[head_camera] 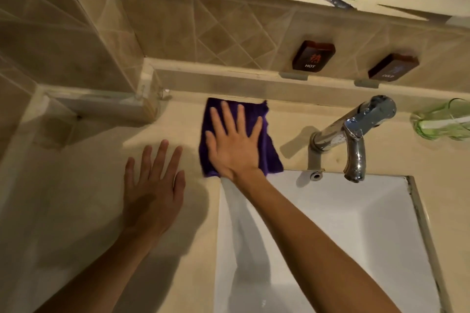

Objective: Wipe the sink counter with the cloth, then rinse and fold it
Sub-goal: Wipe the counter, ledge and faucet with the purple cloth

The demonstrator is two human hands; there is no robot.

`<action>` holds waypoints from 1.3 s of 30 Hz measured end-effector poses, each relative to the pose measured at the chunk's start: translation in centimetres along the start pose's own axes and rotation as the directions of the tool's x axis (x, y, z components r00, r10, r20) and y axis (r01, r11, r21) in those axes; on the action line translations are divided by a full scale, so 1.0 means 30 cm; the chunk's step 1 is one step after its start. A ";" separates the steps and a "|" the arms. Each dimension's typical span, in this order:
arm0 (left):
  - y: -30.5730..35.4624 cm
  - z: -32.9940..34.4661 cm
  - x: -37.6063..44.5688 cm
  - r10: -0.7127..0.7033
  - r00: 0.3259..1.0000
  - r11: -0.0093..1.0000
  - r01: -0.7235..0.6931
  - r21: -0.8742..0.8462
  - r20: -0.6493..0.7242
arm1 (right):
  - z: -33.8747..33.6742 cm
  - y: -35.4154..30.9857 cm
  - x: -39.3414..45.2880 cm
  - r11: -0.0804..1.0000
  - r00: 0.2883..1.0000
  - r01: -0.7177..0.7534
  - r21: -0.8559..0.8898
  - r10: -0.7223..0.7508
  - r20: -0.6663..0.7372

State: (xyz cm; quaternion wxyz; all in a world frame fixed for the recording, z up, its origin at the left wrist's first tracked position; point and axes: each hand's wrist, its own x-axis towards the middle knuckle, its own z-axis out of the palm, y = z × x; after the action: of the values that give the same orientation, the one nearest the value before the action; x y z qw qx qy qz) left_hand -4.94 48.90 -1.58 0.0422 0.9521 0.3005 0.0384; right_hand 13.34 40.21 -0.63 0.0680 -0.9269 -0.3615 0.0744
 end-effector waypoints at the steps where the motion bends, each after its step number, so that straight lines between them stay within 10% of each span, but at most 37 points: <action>1: 0.000 0.002 -0.001 0.004 1.000 1.000 -0.004 0.003 -0.010 | 0.005 -0.036 0.017 0.999 0.999 0.050 0.001 -0.050 0.012; 12: -0.014 -0.008 0.003 0.003 0.999 1.000 -0.003 0.023 0.040 | -0.018 -0.002 0.057 0.985 0.985 0.159 0.062 -0.162 0.050; 20: -0.017 -0.014 0.003 0.001 0.999 1.000 0.000 -0.017 0.046 | -0.071 0.405 -0.048 0.999 0.998 -0.051 -0.019 0.050 -0.034; 26: 0.001 -0.017 0.010 0.003 0.999 1.000 -0.003 0.000 0.049 | -0.048 0.235 -0.039 0.972 0.973 -0.232 0.048 0.232 -0.005; 39: 0.002 -0.021 0.001 -0.019 0.998 0.999 0.021 -0.027 0.064 | -0.086 0.361 -0.034 0.992 0.996 -0.084 0.093 0.081 0.034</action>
State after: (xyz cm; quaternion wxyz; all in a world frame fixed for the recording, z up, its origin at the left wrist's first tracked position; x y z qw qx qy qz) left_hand -4.93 48.90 -0.94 0.0653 0.9491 0.3079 0.0116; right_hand 20.23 31.44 0.06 0.1029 -0.9356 -0.3200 0.1081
